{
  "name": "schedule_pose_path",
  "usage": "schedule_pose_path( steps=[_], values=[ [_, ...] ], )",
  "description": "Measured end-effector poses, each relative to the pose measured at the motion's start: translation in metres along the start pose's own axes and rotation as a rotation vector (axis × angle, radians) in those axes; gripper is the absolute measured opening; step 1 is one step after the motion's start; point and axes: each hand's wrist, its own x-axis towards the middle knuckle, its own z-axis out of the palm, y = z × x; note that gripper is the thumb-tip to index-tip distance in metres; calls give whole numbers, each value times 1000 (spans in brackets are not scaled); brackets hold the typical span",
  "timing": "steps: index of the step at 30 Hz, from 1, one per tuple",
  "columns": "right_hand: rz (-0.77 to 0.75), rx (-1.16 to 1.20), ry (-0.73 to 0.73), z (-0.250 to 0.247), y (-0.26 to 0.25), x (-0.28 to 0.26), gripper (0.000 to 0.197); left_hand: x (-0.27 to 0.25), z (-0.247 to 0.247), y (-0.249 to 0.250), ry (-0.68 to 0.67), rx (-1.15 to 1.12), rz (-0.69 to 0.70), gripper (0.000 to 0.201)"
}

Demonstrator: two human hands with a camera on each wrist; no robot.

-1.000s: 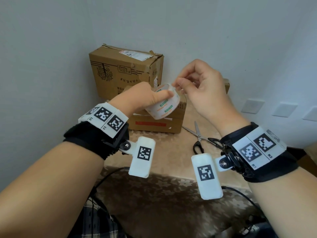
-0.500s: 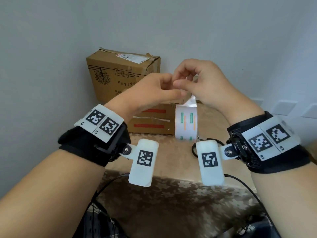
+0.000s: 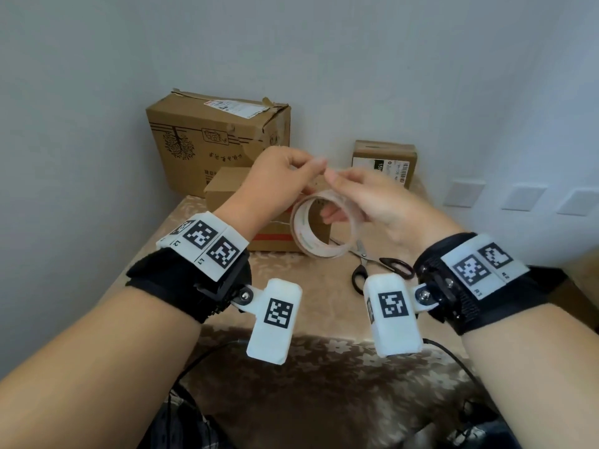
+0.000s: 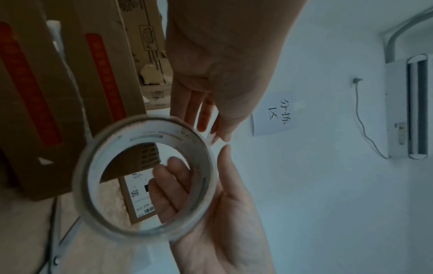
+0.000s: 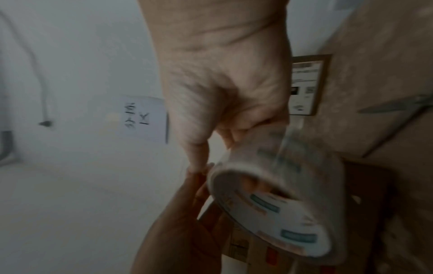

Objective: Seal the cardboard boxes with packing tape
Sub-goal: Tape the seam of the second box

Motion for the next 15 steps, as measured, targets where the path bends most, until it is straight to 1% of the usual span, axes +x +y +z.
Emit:
schedule_pose_path(
  steps=[1, 2, 5, 7, 8, 10, 12, 15],
  values=[
    [-21, 89, 15, 3, 7, 2, 33, 1, 1, -1, 14, 10, -14, 27],
    [-41, 118, 53, 3, 11, 4, 28, 1, 1, -2, 31, 5, -36, 28],
    [-51, 107, 143, -4, 10, 9, 20, 3, 2, -4, 40, -89, -111, 30],
    [-36, 19, 183, -10, 6, 10, 16, 4, 5, -6, 22, -91, -121, 28],
    [-37, -56, 210, -12, 5, 12, 14, 5, 6, -6, 25, -80, -118, 22],
    [-66, -194, 267, -16, 6, 17, 14, 8, 7, -7, 68, -82, -122, 16],
    [-92, -266, 316, -21, 7, 23, 16, 13, 6, -8, 99, -113, -139, 10],
    [-120, -407, 310, -30, 0, 35, 18, 22, 6, -12, 108, -88, -176, 10]
  ],
)
